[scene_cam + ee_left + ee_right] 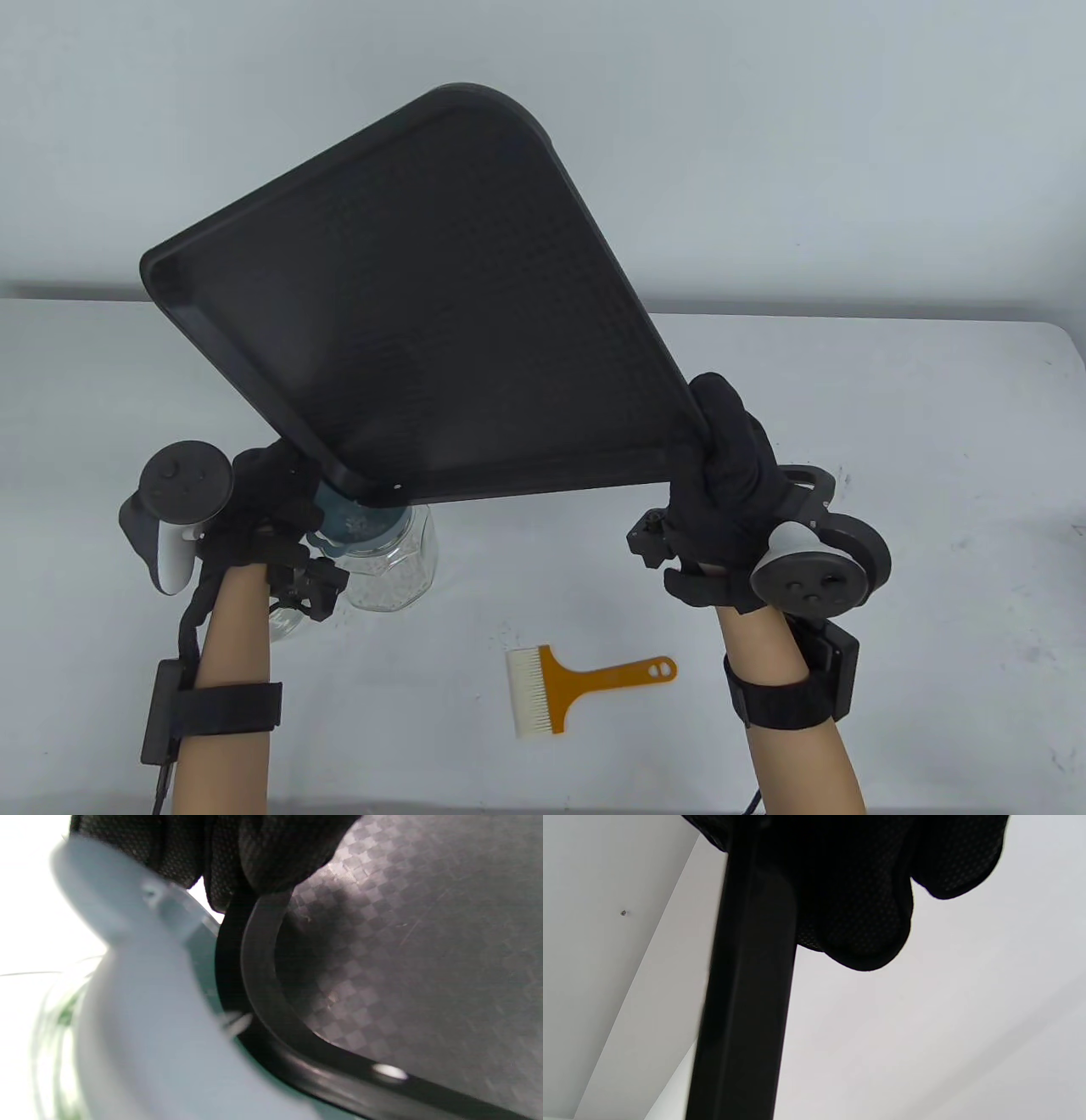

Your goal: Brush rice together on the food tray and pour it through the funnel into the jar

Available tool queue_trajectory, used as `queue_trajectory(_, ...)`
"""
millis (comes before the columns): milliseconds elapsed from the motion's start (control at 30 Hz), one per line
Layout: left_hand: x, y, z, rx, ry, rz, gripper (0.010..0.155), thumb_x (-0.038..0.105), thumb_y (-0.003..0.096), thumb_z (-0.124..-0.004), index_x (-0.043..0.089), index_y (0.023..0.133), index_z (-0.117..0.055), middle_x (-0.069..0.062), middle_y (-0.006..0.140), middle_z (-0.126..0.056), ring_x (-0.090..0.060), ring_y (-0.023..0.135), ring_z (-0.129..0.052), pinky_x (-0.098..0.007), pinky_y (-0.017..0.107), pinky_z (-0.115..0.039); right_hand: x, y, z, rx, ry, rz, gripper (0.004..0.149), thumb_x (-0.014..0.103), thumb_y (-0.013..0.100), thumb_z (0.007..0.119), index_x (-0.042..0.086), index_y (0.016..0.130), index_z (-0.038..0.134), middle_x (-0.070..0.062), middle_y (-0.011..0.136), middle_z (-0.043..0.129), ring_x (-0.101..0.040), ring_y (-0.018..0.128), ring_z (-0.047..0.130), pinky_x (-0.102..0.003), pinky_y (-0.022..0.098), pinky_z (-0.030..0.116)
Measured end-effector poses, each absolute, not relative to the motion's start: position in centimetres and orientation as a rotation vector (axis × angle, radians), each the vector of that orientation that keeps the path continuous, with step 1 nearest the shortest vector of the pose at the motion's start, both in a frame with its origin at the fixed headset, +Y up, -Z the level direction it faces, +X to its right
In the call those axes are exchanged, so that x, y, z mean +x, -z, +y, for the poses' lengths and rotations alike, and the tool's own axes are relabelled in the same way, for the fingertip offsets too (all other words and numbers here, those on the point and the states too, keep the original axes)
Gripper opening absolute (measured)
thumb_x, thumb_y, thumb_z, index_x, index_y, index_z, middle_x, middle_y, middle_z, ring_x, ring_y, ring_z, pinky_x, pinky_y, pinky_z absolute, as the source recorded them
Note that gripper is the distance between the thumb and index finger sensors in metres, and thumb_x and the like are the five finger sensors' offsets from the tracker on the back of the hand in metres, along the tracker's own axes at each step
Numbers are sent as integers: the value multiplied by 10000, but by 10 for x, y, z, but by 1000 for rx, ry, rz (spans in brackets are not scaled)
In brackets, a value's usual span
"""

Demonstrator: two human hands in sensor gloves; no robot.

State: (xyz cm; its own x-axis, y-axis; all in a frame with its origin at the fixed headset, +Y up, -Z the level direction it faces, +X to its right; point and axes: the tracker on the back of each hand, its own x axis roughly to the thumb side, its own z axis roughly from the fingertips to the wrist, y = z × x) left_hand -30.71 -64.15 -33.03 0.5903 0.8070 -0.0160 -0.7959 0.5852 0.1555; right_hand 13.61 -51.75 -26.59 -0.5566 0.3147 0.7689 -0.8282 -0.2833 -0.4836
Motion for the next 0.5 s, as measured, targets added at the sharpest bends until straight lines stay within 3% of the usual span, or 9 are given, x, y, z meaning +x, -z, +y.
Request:
queue_trajectory(300, -307, 324, -637, 191, -927, 85, 480, 180, 514, -722, -81, 917, -742, -406, 915, -629, -648, 742, -697, -843, 609, -220, 147, 269, -528, 649, -1942, -1142, 486, 329, 560, 558, 73, 949, 421, -45, 756, 847, -253, 530, 999, -532, 543, 698)
queue_trajectory(500, -296, 310, -617, 259, -907, 6, 470, 186, 517, -722, -81, 902, -759, -409, 908, -636, -650, 735, -699, -844, 607, -219, 183, 276, -559, 440, -1900, -1041, 491, 301, 558, 561, -8, 920, 440, -65, 702, 867, -242, 468, 1012, -524, 500, 725)
